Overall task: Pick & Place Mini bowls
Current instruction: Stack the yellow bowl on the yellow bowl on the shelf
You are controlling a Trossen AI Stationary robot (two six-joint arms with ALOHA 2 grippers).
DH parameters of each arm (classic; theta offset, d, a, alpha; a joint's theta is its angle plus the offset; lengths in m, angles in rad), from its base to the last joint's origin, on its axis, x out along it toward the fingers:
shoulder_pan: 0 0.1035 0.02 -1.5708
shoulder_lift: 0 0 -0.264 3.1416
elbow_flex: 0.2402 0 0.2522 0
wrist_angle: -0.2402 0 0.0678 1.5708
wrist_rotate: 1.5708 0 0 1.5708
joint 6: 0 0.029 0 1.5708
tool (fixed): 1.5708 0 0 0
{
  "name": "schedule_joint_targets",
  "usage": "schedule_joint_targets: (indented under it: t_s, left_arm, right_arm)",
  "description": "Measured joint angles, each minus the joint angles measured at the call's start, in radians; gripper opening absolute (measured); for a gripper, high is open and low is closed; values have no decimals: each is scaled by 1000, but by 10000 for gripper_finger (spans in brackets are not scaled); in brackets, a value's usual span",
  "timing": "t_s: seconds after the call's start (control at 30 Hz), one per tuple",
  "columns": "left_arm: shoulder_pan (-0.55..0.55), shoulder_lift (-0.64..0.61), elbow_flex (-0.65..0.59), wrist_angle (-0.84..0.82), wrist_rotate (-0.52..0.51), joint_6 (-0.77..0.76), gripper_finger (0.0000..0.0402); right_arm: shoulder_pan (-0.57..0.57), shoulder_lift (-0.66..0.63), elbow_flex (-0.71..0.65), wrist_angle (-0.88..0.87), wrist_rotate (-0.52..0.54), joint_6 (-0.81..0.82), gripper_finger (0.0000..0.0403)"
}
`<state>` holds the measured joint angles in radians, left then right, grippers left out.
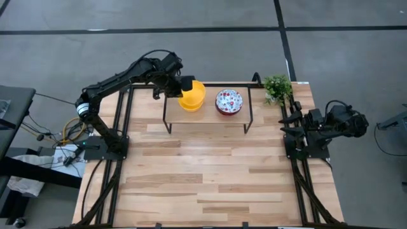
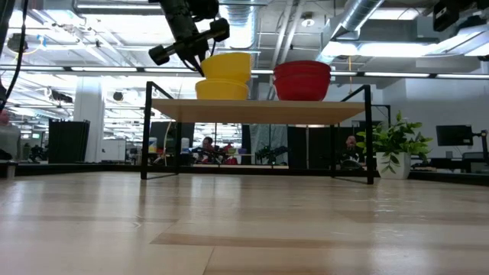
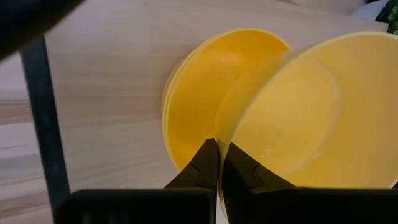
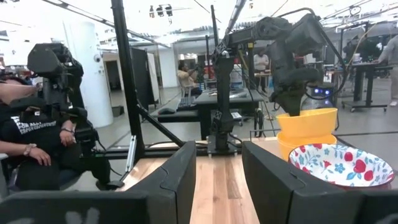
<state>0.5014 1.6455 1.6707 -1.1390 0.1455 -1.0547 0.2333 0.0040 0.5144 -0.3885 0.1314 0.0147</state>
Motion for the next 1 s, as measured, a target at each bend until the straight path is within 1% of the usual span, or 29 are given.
schedule_joint_targets:
  t_s: [0.37, 0.8, 1.0]
  left_arm:
    - [0, 4, 0, -43, -44, 10, 3]
    - [3, 4, 0, -49, -48, 27, 4]
    - [3, 4, 0, -49, -48, 29, 18]
  right_arm:
    - [0, 0, 0, 1, 0, -15, 121]
    - [0, 0, 0, 2, 0, -15, 121]
    - [0, 0, 0, 5, 0, -14, 121]
